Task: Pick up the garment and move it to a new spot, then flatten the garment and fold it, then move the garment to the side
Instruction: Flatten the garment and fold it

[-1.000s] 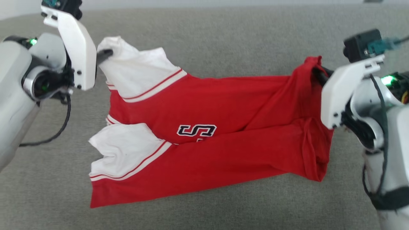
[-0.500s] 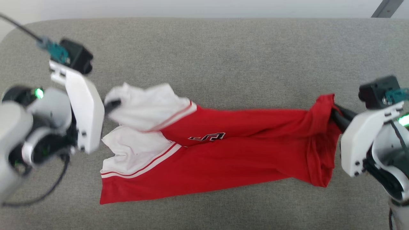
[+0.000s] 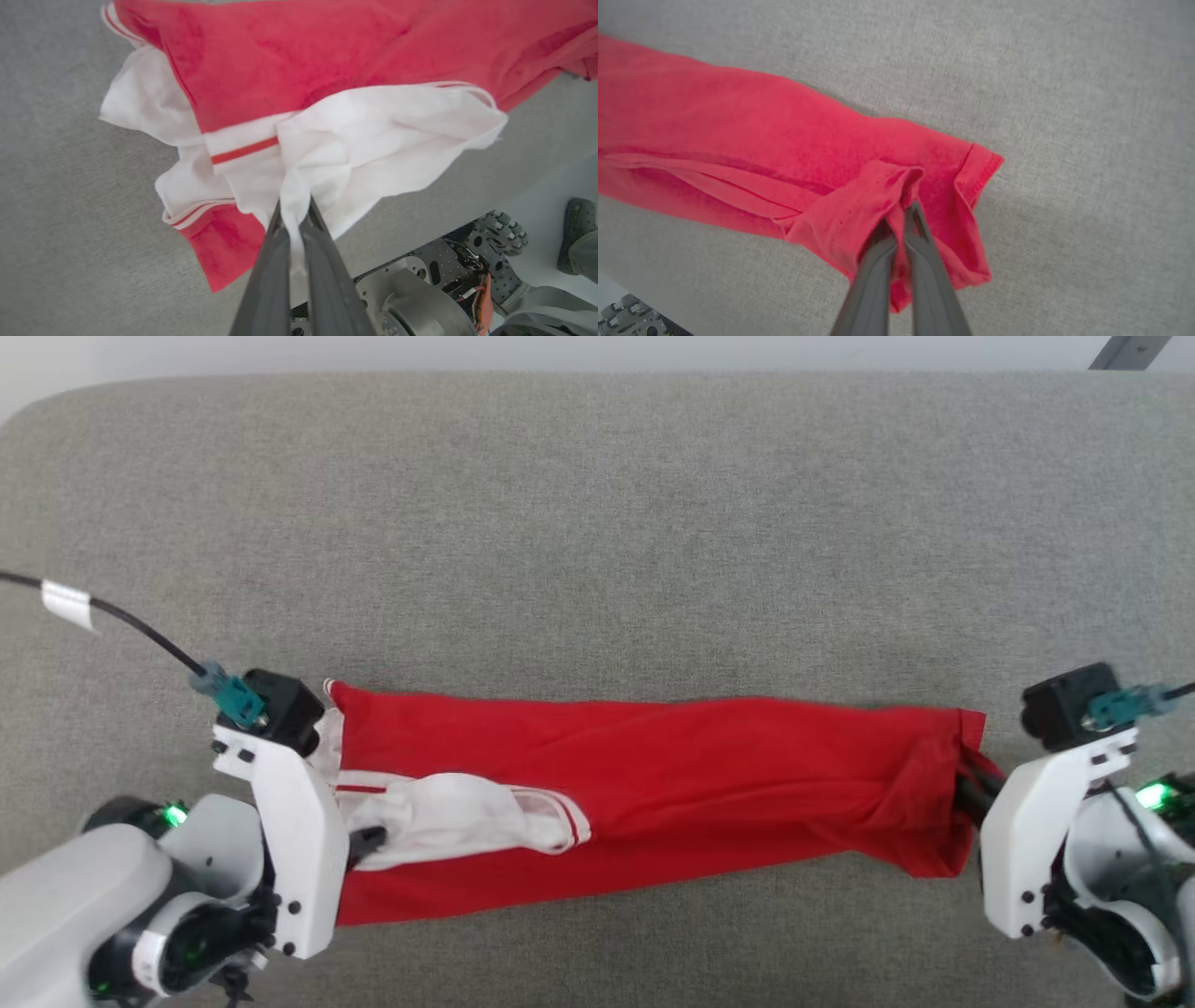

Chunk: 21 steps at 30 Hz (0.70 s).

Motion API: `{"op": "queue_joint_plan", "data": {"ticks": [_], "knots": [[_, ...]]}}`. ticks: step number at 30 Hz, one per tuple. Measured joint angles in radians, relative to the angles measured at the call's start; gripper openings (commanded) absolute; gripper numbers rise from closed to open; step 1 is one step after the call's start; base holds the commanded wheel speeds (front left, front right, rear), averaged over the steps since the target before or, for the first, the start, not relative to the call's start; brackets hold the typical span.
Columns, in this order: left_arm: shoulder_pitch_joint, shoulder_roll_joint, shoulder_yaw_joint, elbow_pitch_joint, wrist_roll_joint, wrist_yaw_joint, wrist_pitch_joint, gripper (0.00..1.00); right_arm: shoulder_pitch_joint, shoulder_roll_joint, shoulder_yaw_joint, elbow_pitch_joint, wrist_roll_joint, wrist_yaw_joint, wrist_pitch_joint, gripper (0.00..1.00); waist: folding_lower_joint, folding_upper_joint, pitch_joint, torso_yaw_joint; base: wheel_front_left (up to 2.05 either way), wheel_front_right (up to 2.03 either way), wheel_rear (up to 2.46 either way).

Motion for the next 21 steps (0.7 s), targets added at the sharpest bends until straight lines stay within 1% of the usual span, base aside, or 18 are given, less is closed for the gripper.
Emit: {"op": "queue_joint_plan", "data": {"ticks": [1, 2, 3, 4, 5, 6, 7, 8, 10, 14, 16, 21], "knots": [[0.009, -0.012, -0.001, 0.023, -0.007, -0.006, -0.008, 0.00, 0.000, 0.000, 0.008, 0.015, 0.000, 0.000, 0.001, 0.00, 0.0000, 0.0000, 0.002, 0.000, 0.00, 0.00, 0.00], [0.013, -0.024, -0.005, 0.044, -0.008, -0.016, -0.012, 0.18, 0.000, 0.002, 0.011, 0.030, 0.000, 0.000, -0.001, 0.00, 0.0000, 0.0000, 0.003, 0.001, 0.00, 0.00, 0.00], [0.018, -0.034, -0.007, 0.070, -0.008, -0.028, -0.021, 0.30, -0.003, 0.007, 0.013, 0.047, 0.000, 0.000, -0.004, 0.16, 0.0000, 0.0000, 0.004, 0.000, 0.00, 0.00, 0.00], [0.021, -0.046, -0.006, 0.095, -0.014, -0.036, -0.032, 0.40, -0.007, 0.009, 0.016, 0.064, -0.002, 0.000, -0.005, 0.41, 0.0000, 0.0000, 0.004, 0.000, 0.00, 0.00, 0.00], [0.025, -0.057, -0.006, 0.121, -0.023, -0.046, -0.040, 0.40, -0.012, 0.009, 0.019, 0.076, -0.007, 0.000, -0.007, 0.41, 0.0000, 0.0000, 0.005, 0.000, 0.00, 0.00, 0.00], [0.027, -0.068, -0.007, 0.144, -0.023, -0.059, -0.049, 0.60, -0.021, 0.011, 0.020, 0.088, -0.010, 0.000, -0.012, 0.87, 0.0000, 0.0000, 0.006, 0.000, 0.00, 0.00, 0.00], [0.029, -0.077, -0.006, 0.167, -0.022, -0.069, -0.062, 0.96, -0.030, 0.017, 0.019, 0.097, -0.010, 0.000, -0.018, 1.00, 0.0000, 0.0000, 0.007, -0.001, 0.00, 0.00, 0.00], [0.030, -0.087, -0.002, 0.191, -0.024, -0.078, -0.076, 1.00, -0.037, 0.021, 0.021, 0.105, -0.011, 0.000, -0.019, 1.00, 0.0000, 0.0000, 0.007, -0.001, 0.00, 0.00, 0.00], [0.033, -0.101, 0.006, 0.227, -0.025, -0.100, -0.108, 1.00, -0.046, 0.027, 0.023, 0.116, -0.012, 0.000, -0.019, 1.00, 0.0000, 0.0000, 0.008, -0.003, 0.00, 0.00, 0.00], [0.053, -0.108, 0.018, 0.264, -0.031, -0.122, -0.149, 1.00, -0.062, 0.036, 0.014, 0.114, -0.017, 0.000, -0.019, 1.00, 0.0000, 0.0000, 0.005, -0.005, 0.00, 0.00, 0.00], [0.058, -0.104, 0.030, 0.263, -0.035, -0.122, -0.172, 1.00, -0.060, 0.044, -0.001, 0.101, -0.018, 0.000, -0.016, 1.00, 0.0000, 0.0000, 0.002, -0.005, 0.00, 0.00, 0.00], [0.088, -0.067, 0.070, 0.226, -0.037, -0.115, -0.260, 1.00, -0.044, 0.076, -0.056, 0.057, -0.021, 0.000, 0.022, 1.00, 0.0000, 0.0000, -0.004, -0.004, 0.00, 0.00, 0.00]]}}
